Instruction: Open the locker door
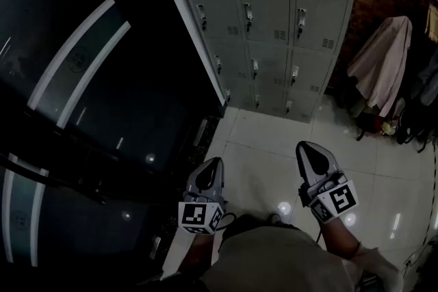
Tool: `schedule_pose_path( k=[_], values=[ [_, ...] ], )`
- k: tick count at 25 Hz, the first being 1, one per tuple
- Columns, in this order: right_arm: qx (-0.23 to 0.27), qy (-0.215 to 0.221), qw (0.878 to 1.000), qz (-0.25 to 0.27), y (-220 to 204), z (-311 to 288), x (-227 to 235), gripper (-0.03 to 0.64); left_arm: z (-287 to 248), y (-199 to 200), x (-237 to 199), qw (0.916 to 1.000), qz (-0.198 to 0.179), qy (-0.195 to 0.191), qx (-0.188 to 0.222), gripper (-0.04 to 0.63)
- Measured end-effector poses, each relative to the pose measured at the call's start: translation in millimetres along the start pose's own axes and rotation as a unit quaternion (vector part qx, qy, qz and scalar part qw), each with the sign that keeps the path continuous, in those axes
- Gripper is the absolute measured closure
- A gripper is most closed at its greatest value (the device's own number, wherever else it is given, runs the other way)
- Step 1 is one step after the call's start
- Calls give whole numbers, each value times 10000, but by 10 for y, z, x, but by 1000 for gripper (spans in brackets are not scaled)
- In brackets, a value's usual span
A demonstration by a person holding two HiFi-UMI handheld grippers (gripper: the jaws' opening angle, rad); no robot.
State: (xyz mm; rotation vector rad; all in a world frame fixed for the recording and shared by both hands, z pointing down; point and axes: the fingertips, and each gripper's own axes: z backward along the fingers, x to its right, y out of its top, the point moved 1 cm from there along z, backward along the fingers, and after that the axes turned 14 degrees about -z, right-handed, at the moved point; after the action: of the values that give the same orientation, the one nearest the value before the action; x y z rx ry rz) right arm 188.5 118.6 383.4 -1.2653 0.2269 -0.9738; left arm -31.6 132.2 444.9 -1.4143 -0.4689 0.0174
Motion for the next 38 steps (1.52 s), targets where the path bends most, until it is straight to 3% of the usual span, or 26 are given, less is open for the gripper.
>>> schedule_pose_path(
  k=[11,16,21,31,38],
  values=[
    [-89,-50,9999,20,-328,-462,564,617,-666,-464,-244,9999,56,-80,120,525],
    [-66,-107,9999,7,-592,-1125,979,617,-1342,-783,-735,9998,-19,-146,165,525],
    [-199,-57,9998,-13,-873,-2098,1614,616,-2182,-1042,-1474,9998,-109,94,159,525],
    [-282,-149,9994,-134,-1341,-3434,2128,615,-2999,-1573,-2555,9996,-144,239,37,525],
    [-268,-8,9996,-92,-1595,-3993,2406,615,-3440,-1948,-2859,9996,-70,272,-15,525]
  ],
)
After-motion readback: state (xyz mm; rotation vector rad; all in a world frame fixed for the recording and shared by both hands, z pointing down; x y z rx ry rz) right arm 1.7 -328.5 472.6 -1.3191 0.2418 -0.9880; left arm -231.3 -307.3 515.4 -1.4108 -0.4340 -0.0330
